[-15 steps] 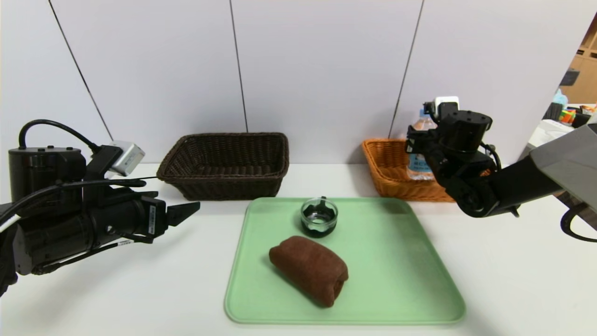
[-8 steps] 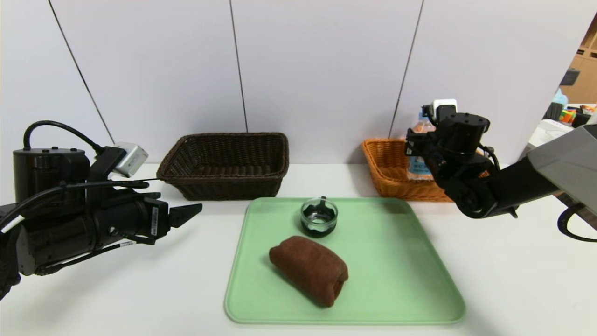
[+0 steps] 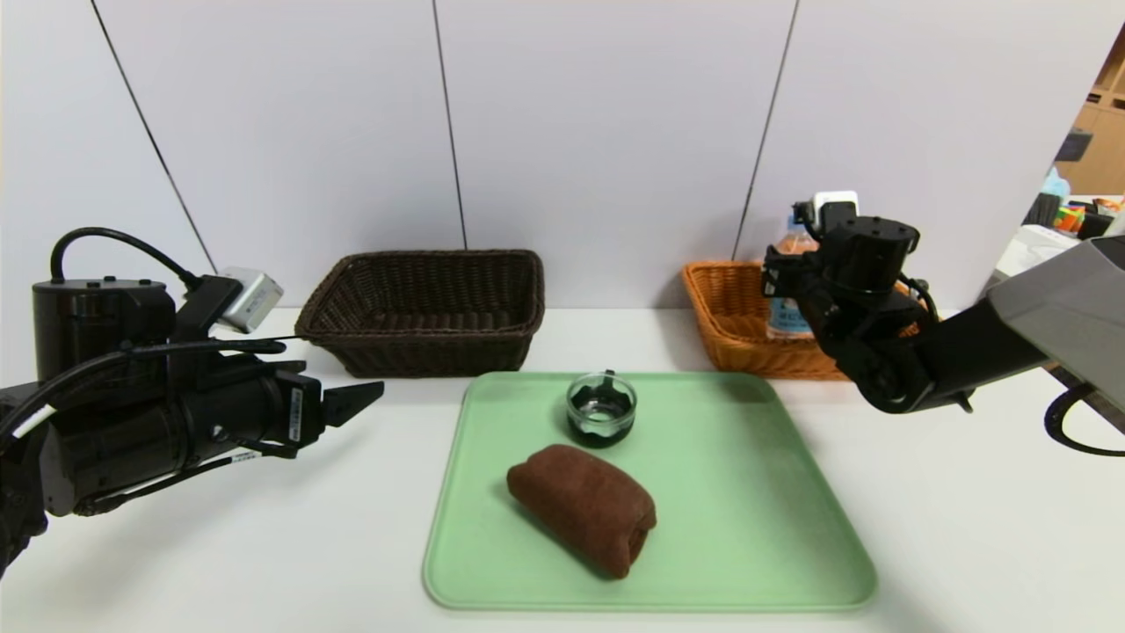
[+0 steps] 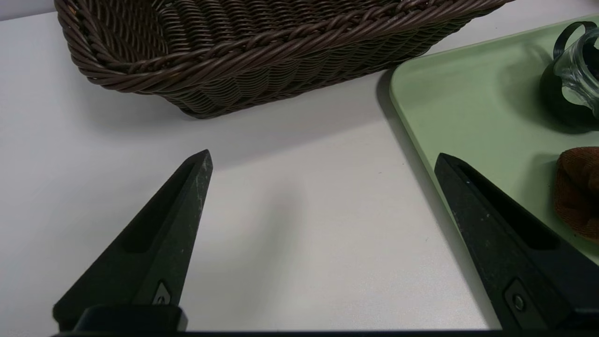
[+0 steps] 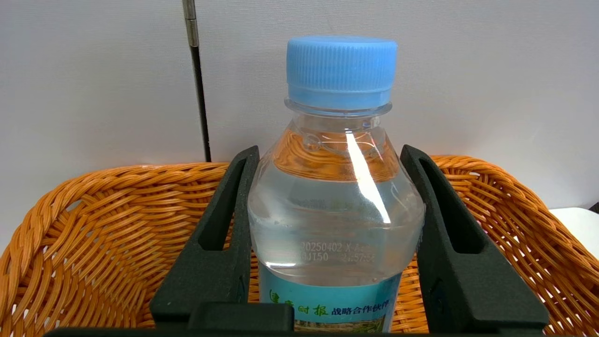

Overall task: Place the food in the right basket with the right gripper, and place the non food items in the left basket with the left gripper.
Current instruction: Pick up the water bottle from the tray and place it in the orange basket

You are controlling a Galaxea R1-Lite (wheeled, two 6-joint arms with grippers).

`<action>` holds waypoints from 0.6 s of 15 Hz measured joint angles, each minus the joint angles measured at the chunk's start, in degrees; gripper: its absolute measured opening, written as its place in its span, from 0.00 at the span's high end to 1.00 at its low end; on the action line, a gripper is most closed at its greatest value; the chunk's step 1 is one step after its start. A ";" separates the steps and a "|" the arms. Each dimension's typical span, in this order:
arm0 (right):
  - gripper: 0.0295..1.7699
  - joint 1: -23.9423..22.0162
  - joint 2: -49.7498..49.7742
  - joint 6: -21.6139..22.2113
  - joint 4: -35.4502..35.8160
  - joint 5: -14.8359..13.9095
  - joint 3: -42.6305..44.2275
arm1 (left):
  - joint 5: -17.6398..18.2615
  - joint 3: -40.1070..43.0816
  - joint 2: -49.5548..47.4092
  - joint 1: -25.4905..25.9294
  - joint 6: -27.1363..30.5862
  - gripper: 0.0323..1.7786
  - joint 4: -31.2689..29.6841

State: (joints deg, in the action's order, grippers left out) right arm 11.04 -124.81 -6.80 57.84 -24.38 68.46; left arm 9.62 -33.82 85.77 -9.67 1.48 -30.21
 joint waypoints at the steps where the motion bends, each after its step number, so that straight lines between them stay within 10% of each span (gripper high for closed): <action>1: 0.48 0.02 -0.02 -0.02 -0.05 0.05 0.00 | -0.02 0.00 0.06 0.00 0.00 0.05 0.00; 9: 0.23 0.24 -0.41 0.22 0.23 0.00 -0.13 | 0.00 -0.06 0.67 0.00 0.09 0.05 -0.88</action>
State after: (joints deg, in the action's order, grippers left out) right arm 11.29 -125.22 -6.58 58.08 -24.38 68.33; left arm 9.62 -33.88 86.44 -9.67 1.56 -31.09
